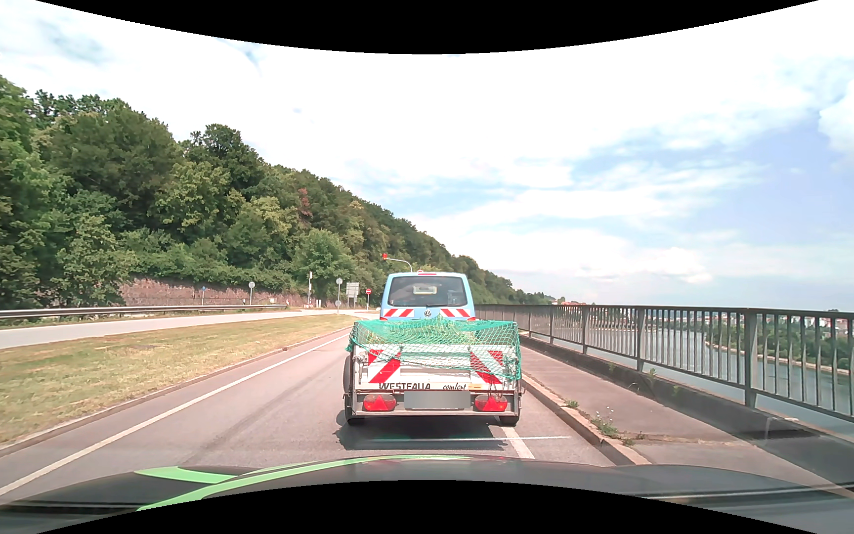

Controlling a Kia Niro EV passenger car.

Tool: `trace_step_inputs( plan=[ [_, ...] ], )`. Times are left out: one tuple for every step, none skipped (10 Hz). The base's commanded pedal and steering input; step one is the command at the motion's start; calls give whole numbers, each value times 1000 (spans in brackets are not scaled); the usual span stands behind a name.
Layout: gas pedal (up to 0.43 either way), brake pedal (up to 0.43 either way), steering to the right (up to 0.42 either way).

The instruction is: Follow the waypoints while adhering to traffic rules and regulations

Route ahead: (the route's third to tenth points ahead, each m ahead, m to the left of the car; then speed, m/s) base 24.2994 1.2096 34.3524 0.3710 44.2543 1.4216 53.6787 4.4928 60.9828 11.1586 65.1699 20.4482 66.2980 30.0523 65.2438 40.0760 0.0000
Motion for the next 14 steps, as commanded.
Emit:
trace_step_inputs(
  plan=[
    [0, 317, -3],
    [0, 317, -3],
    [0, 317, -3],
    [0, 317, -3],
    [0, 317, -3],
    [0, 317, -2],
    [0, 317, -3],
    [0, 317, -3],
    [0, 317, -3],
    [0, 317, -3],
    [0, 317, -3],
    [0, 317, -3],
    [0, 317, -3],
    [0, 317, -3]
  ],
)
